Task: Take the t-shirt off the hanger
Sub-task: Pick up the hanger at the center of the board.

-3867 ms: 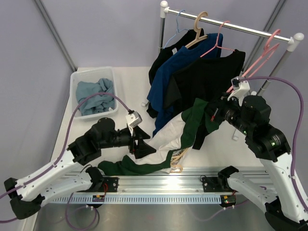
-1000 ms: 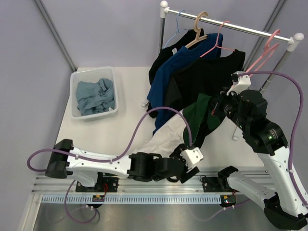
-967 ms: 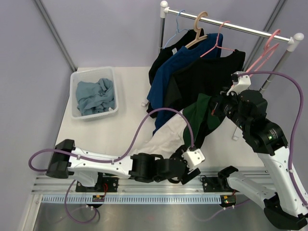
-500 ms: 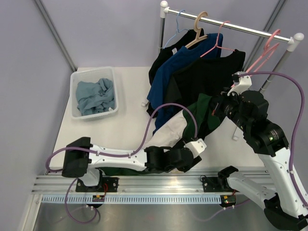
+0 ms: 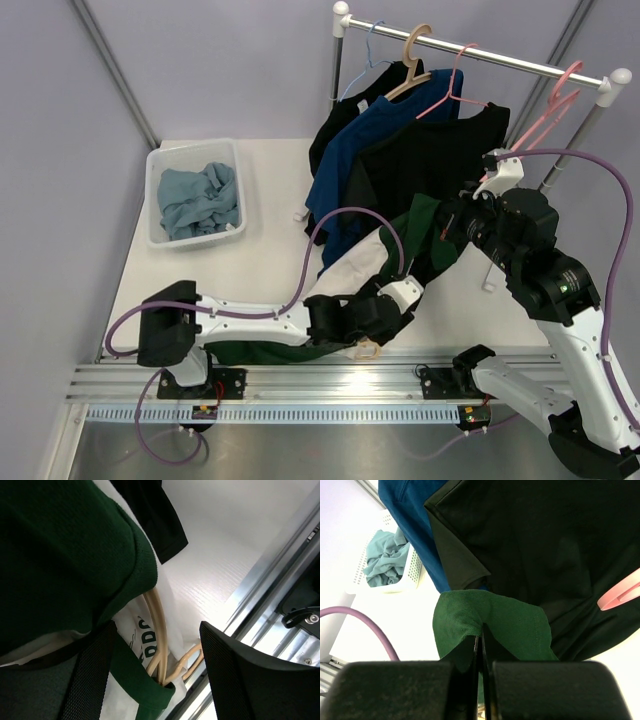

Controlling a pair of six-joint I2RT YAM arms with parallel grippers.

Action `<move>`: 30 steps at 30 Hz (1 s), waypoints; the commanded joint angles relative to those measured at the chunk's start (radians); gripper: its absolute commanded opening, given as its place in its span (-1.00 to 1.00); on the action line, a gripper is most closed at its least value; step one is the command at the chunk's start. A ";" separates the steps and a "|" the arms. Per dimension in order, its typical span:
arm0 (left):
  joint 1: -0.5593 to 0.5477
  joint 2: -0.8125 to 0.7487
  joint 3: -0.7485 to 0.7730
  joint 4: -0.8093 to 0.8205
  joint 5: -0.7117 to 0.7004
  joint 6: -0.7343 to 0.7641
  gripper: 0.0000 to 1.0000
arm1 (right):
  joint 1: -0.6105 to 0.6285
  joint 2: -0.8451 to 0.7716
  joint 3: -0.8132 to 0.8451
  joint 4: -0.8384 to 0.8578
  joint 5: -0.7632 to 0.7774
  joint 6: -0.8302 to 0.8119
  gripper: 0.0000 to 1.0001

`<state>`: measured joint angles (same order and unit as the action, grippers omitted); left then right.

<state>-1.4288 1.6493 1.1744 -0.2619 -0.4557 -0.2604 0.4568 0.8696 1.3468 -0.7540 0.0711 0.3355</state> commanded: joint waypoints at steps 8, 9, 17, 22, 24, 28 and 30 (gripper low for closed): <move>0.018 0.040 -0.002 0.066 0.000 -0.011 0.09 | -0.004 -0.014 0.009 0.030 0.050 -0.015 -1.00; 0.018 0.041 0.001 0.061 -0.018 -0.017 -0.01 | -0.004 -0.015 0.008 0.030 0.053 -0.015 -1.00; 0.016 0.075 0.033 0.047 -0.038 -0.026 -0.23 | -0.003 -0.020 0.002 0.036 0.050 -0.010 -1.00; 0.014 0.098 0.048 0.029 -0.047 -0.039 -0.29 | -0.004 -0.023 0.000 0.038 0.049 -0.007 -1.00; 0.013 0.096 0.047 0.020 -0.054 -0.045 -0.70 | -0.004 -0.024 -0.002 0.039 0.049 -0.007 -1.00; -0.016 0.002 0.030 -0.011 -0.084 -0.048 -1.00 | -0.004 -0.021 -0.006 0.039 0.059 -0.012 -1.00; -0.030 -0.108 0.018 -0.054 -0.072 -0.053 -1.00 | -0.004 -0.014 -0.006 0.038 0.073 -0.016 -1.00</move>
<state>-1.4353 1.7138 1.1767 -0.2916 -0.4969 -0.3260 0.4568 0.8631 1.3365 -0.7536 0.0967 0.3351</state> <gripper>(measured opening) 0.079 0.009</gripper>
